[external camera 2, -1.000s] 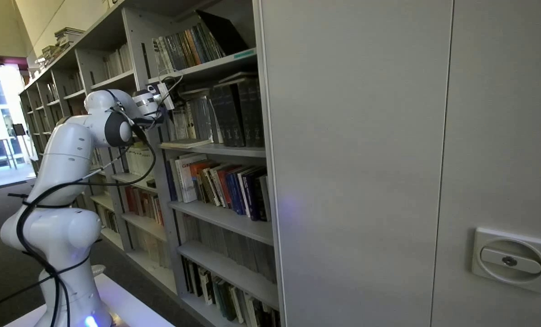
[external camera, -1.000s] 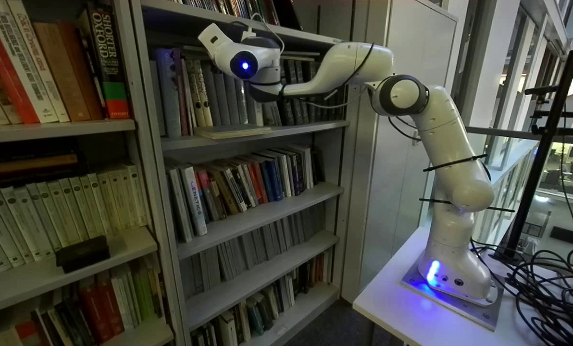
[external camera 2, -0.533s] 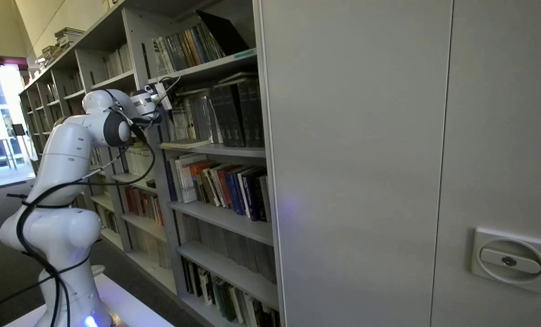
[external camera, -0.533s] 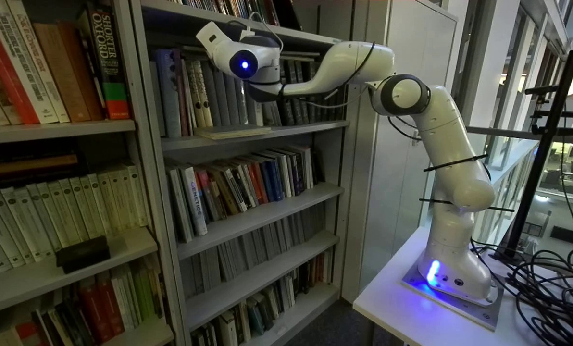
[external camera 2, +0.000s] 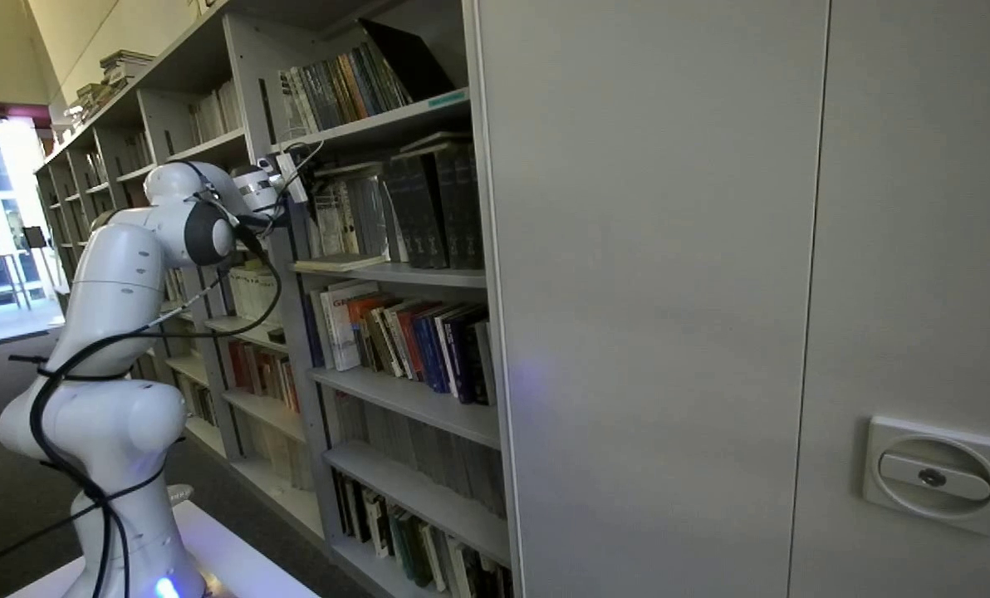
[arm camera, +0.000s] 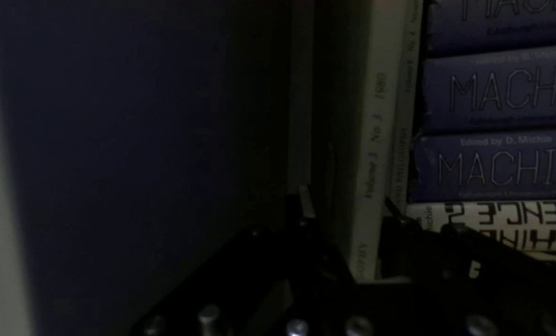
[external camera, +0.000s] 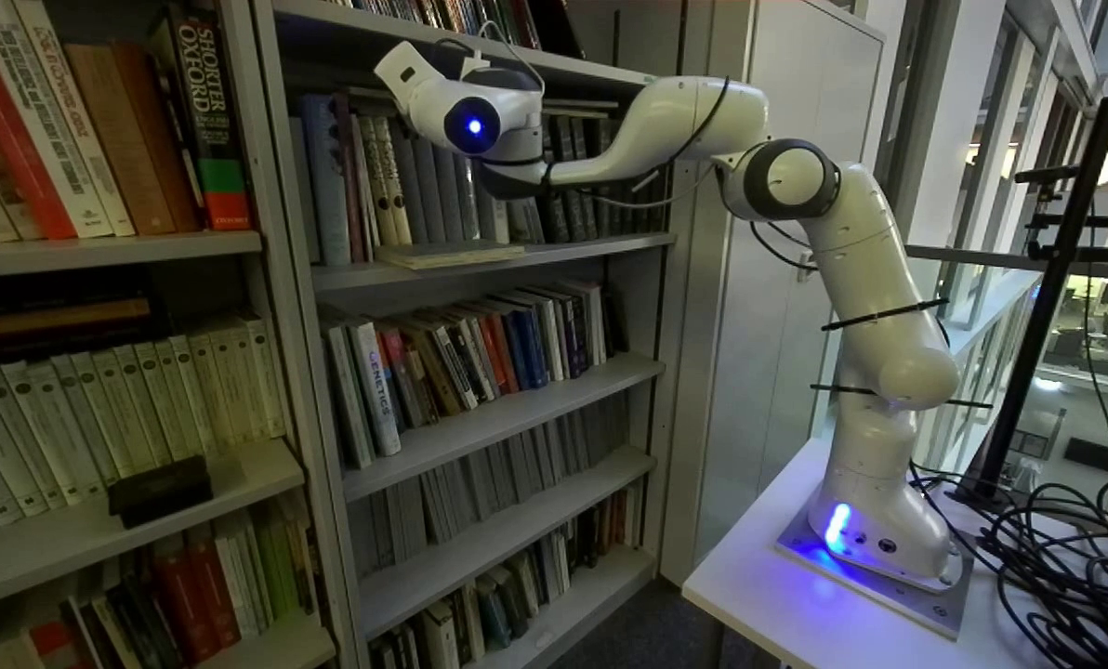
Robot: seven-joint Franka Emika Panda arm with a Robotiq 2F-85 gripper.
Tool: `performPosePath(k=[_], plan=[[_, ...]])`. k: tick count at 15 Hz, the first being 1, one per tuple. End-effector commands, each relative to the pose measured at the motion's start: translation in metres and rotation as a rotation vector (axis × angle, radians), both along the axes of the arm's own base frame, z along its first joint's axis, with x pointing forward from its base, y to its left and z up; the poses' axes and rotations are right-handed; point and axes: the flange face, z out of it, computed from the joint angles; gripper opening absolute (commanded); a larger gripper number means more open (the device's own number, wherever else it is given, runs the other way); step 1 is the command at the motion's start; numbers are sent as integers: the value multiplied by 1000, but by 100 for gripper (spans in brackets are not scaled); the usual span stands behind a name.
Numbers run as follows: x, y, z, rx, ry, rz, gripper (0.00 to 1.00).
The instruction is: Pick up the book and arrange it on the shelf with the other books
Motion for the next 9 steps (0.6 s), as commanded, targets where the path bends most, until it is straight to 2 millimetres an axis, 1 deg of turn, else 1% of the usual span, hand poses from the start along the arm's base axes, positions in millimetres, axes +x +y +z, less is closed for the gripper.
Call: performPosePath(k=[1, 3, 5, 8, 9], plan=[[-28, 1, 7, -12, -22, 7, 36], [-35, 2, 8, -16, -23, 12, 37], [-42, 2, 9, -18, -23, 15, 34], [-48, -1, 7, -9, -15, 13, 30], [-49, -2, 5, -6, -14, 11, 13]])
